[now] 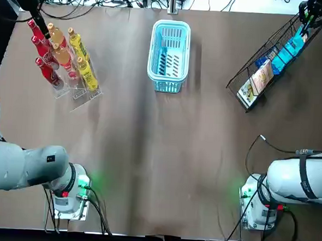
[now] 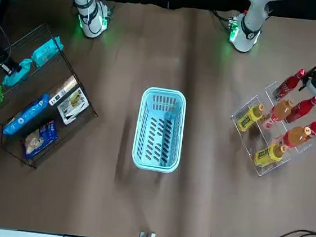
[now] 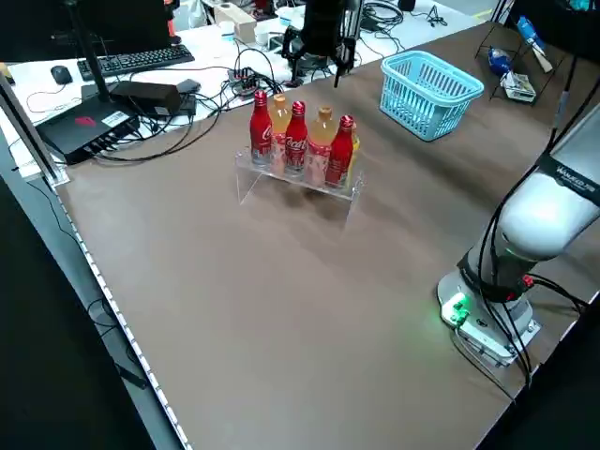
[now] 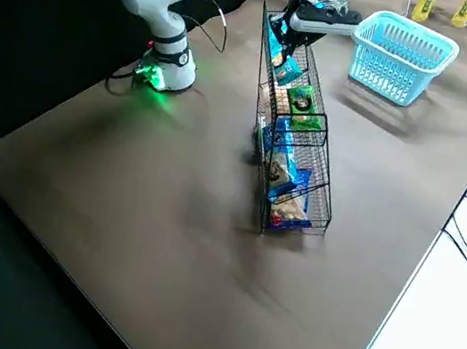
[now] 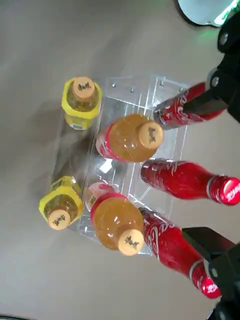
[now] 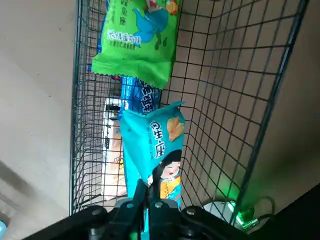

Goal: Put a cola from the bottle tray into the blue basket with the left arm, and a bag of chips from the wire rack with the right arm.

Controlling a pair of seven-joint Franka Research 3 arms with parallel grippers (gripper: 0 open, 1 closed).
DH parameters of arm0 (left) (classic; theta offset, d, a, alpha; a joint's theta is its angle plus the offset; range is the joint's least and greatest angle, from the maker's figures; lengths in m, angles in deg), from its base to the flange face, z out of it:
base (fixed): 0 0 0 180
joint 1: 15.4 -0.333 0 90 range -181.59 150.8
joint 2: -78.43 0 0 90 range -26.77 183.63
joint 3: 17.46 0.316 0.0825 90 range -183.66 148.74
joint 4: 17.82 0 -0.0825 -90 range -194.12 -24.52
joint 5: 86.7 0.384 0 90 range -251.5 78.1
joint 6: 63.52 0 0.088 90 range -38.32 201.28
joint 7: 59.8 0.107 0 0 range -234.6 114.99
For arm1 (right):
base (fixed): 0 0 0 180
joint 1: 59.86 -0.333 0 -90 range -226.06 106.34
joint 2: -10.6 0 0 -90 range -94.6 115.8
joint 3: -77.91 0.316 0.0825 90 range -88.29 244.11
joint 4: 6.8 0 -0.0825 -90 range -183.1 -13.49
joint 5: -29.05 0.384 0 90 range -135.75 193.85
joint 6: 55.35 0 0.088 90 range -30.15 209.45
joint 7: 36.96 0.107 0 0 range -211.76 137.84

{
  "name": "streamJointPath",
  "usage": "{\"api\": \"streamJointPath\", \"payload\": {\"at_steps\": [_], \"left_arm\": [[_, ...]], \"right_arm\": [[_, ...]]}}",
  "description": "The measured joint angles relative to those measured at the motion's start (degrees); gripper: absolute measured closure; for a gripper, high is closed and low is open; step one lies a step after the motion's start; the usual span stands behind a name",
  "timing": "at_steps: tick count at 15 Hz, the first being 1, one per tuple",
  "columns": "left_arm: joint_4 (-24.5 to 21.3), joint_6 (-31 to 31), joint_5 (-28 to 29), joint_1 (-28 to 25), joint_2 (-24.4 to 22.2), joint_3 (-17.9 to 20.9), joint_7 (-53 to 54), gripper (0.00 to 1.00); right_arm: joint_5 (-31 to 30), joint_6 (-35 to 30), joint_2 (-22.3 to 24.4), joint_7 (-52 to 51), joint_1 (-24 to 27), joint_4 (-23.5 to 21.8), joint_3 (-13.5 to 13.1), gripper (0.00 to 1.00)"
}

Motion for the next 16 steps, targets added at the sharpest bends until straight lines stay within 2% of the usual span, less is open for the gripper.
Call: {"api": "streamJointPath", "payload": {"at_steps": [7,16], "left_arm": [[1.94,0.03,0.17,-3.02,3.15,0.26,8.28,0.00],[-1.48,0.01,0.19,-5.13,3.00,0.26,10.88,0.01]], "right_arm": [[0.00,-0.69,0.00,-0.01,-0.46,2.18,0.13,0.95],[0.72,-6.96,1.35,-0.06,-2.98,11.32,0.59,0.95]]}}
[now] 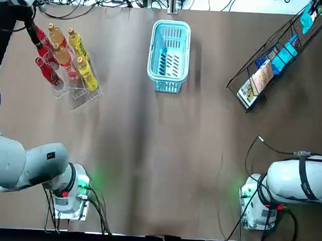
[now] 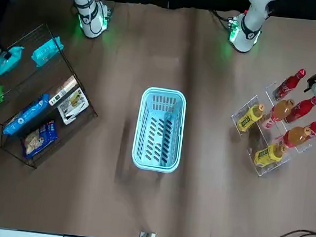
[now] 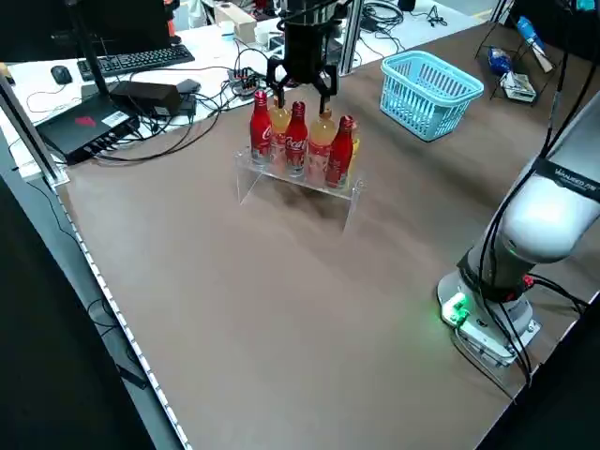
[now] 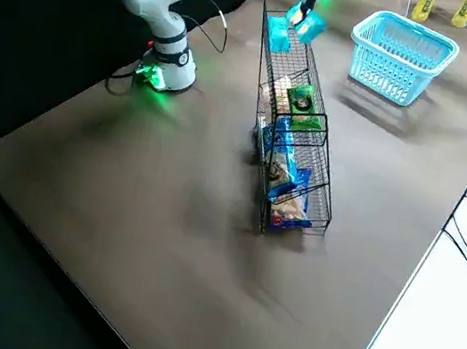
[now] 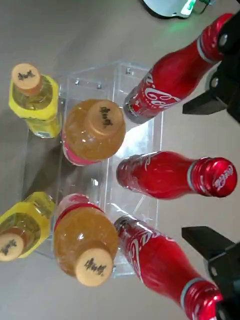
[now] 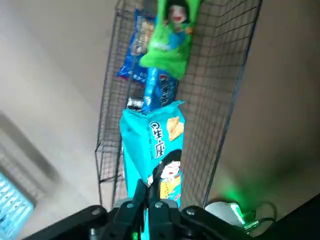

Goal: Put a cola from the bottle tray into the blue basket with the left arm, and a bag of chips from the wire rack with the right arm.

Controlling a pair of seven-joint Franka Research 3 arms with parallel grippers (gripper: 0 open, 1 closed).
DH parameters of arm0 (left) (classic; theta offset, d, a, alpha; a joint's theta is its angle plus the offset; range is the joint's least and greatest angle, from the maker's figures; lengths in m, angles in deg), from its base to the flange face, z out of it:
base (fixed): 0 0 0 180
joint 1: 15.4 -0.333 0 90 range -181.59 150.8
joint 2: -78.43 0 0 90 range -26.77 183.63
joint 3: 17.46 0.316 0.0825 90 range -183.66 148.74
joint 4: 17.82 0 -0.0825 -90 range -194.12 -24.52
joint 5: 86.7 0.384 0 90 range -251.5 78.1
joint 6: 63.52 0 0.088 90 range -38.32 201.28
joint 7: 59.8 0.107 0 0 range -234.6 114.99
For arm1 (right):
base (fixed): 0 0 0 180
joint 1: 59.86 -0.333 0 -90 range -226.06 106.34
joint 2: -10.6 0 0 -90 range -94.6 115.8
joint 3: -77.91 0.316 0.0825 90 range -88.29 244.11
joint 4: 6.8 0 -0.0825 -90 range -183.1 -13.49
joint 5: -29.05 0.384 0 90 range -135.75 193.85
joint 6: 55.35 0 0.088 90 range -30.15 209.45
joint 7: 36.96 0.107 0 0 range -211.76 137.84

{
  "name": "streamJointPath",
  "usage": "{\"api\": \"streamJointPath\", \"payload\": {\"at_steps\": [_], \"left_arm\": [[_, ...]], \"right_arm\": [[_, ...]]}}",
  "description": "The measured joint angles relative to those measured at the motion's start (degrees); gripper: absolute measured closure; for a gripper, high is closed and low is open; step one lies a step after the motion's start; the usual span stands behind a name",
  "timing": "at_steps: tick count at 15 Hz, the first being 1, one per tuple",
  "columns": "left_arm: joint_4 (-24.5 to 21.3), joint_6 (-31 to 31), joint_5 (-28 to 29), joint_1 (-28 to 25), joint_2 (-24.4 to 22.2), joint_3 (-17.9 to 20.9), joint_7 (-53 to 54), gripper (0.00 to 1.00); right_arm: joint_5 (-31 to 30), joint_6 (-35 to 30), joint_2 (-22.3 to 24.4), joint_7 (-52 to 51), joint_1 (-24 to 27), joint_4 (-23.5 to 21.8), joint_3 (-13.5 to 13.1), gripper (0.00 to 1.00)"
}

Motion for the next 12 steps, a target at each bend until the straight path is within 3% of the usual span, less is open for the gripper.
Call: {"api": "streamJointPath", "payload": {"at_steps": [2,5,7,12], "left_arm": [[-0.79,0.49,0.00,-0.34,-0.44,0.01,1.01,0.02],[-1.35,0.77,0.01,-0.36,-0.92,-0.02,1.63,0.09],[-1.36,0.86,0.01,-0.35,-0.97,-0.05,1.71,0.19],[-1.38,1.00,0.05,-0.35,-1.12,-0.33,2.06,0.28]], "right_arm": [[1.09,-1.07,0.42,1.12,-3.16,1.30,0.14,0.95],[3.48,-0.51,0.39,9.04,-13.68,1.77,0.59,0.95],[5.30,2.18,0.16,12.51,-18.44,1.77,0.69,0.95],[6.54,10.48,-3.64,14.72,-27.03,1.29,0.68,0.95]]}}
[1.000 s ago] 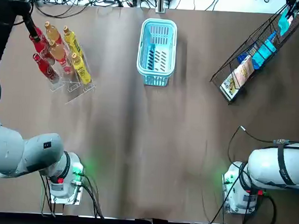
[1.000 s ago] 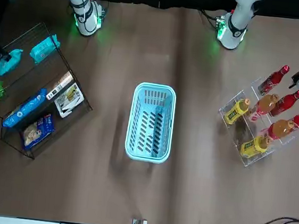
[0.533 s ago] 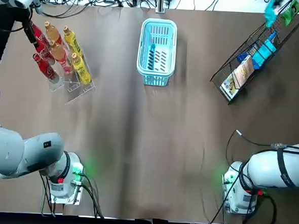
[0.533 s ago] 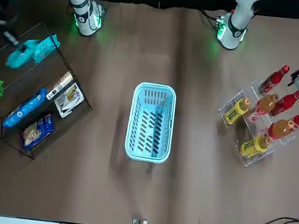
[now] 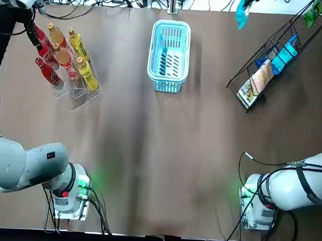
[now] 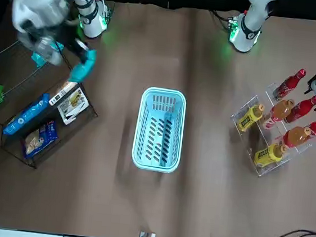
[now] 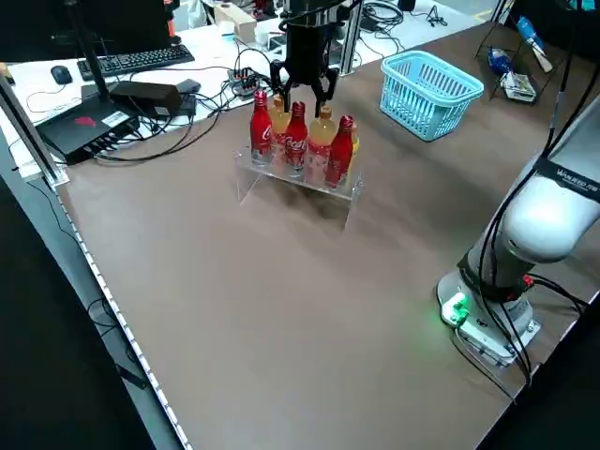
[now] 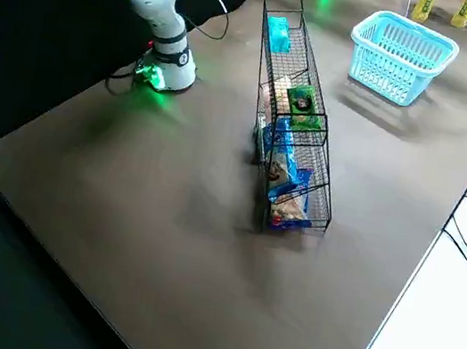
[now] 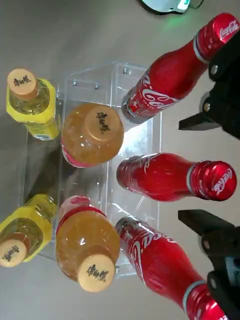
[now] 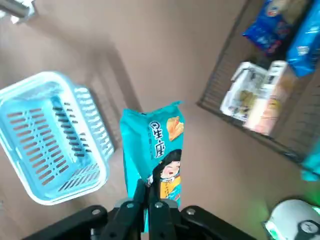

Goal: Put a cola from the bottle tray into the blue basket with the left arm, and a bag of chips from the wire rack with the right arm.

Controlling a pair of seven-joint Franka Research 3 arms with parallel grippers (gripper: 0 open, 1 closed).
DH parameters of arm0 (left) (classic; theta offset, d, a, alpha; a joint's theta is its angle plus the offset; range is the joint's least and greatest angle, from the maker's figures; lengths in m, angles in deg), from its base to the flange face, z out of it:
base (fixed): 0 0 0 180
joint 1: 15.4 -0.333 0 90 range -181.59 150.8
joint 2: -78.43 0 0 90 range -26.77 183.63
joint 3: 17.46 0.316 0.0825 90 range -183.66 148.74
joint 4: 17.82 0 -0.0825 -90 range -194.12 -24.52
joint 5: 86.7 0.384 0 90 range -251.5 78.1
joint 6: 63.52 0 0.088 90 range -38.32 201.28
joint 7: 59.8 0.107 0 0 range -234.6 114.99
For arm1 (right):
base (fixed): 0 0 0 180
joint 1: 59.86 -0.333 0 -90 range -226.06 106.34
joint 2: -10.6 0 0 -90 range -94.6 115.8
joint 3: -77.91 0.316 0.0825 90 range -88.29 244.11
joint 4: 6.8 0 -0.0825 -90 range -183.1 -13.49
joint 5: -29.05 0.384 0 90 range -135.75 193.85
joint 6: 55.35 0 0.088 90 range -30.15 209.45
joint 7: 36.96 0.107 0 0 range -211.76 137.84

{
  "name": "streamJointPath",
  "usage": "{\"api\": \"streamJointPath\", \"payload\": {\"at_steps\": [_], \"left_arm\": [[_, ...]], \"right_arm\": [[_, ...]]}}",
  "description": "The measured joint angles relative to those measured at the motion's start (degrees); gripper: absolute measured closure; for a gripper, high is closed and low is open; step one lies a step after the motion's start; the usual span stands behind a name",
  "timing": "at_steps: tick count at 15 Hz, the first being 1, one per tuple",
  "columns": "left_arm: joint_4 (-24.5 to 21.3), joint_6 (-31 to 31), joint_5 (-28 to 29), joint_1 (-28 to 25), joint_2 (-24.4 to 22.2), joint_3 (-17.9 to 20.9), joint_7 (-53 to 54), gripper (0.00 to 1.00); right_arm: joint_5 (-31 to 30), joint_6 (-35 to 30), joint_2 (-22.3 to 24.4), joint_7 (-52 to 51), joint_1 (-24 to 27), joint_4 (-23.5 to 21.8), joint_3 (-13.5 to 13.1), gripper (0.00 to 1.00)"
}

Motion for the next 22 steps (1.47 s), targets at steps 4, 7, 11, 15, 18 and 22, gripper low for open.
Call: {"api": "streamJointPath", "payload": {"at_steps": [4,7,11,15,18,22], "left_arm": [[-0.03,0.02,1.26,0.00,-0.18,0.00,0.70,0.34],[-0.07,0.27,1.63,-0.18,-0.19,0.02,0.72,0.36],[-0.11,0.37,1.66,-0.27,-0.19,0.04,0.73,0.44],[-0.12,0.55,1.66,-0.27,-0.19,-0.01,0.74,0.48],[-0.12,0.65,1.66,-0.27,-0.21,-0.15,0.74,0.56],[-0.13,0.89,1.67,-0.26,-0.28,-0.20,0.74,0.67]], "right_arm": [[-0.01,10.12,-8.32,0.40,-7.71,-0.15,-0.02,0.95],[-0.03,17.69,-13.75,0.40,-11.72,-0.11,-0.05,0.95],[-0.03,21.30,-19.30,0.35,-13.96,1.71,-0.10,0.95],[-0.04,26.90,-25.56,0.26,-14.55,4.68,-0.15,0.95],[-0.06,30.35,-28.38,0.18,-14.77,5.28,-0.20,0.90],[-0.06,29.86,-28.37,0.17,-14.92,6.11,-0.20,0.54]]}}
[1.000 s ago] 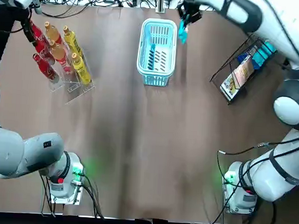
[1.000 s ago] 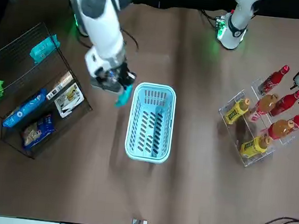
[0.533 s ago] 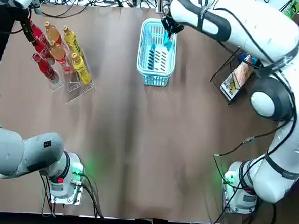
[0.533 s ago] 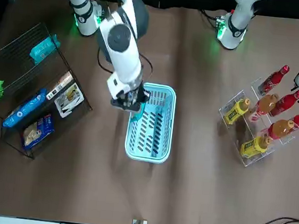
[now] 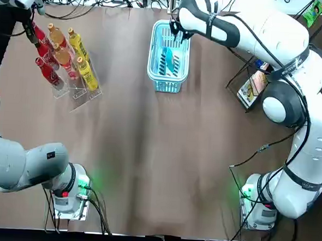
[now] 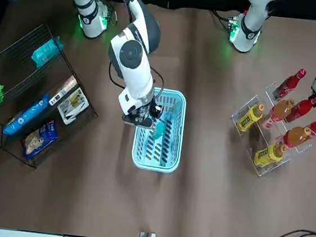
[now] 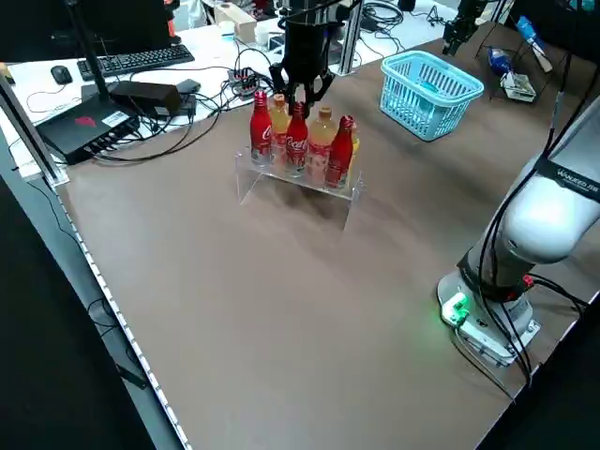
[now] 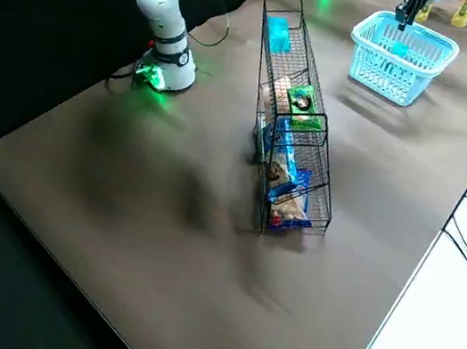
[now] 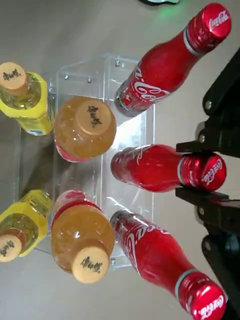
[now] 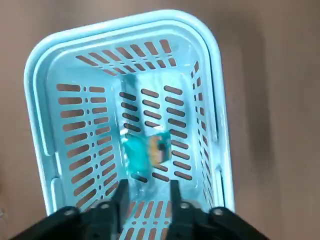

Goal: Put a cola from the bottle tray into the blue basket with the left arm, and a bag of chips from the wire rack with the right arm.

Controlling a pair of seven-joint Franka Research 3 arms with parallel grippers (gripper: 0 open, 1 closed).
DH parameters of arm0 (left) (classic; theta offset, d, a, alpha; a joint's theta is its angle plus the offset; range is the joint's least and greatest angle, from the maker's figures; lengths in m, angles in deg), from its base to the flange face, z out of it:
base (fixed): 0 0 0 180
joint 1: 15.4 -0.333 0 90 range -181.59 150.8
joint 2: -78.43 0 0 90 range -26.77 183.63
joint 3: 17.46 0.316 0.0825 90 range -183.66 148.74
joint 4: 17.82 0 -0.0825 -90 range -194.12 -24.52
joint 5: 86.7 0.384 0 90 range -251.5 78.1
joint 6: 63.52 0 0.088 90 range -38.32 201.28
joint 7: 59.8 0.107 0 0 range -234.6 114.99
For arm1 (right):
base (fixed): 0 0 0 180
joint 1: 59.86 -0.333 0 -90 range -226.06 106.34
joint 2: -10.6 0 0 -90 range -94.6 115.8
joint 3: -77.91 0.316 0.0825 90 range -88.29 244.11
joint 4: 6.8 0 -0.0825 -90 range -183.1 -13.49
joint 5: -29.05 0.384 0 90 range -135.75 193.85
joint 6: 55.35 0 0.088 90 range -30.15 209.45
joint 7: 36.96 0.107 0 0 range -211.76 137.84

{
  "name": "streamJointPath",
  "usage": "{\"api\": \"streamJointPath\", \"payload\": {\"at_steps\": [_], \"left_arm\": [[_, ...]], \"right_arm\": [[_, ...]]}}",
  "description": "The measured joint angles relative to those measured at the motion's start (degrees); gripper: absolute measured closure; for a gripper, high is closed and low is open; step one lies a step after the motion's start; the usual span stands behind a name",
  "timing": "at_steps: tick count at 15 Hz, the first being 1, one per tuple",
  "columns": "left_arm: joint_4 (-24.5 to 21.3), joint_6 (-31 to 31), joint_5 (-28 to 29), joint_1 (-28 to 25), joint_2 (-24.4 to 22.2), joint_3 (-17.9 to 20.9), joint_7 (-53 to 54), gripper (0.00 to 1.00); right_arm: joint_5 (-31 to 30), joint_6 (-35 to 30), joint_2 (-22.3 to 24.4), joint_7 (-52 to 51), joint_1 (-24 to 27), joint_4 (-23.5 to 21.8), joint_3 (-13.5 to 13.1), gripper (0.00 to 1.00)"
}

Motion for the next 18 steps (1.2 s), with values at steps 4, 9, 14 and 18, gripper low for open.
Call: {"api": "streamJointPath", "payload": {"at_steps": [4,9,14,18], "left_arm": [[0.00,0.03,0.00,0.00,-0.01,-0.01,-0.11,0.68],[1.10,-0.81,0.00,0.16,-0.48,-0.19,-1.34,0.68],[7.26,-9.52,0.00,0.16,-1.50,-0.19,-1.61,0.68],[16.55,-20.10,1.22,0.24,-2.07,-3.27,-9.30,0.68]], "right_arm": [[0.00,-6.62,0.42,0.00,0.04,1.01,-0.59,0.24],[-0.03,-16.49,5.92,-7.14,5.98,2.60,-1.75,0.24],[-0.02,-23.11,12.91,-21.40,15.91,2.78,-1.99,0.19],[-1.22,-29.54,17.81,-35.62,22.64,2.80,-2.10,0.11]]}}
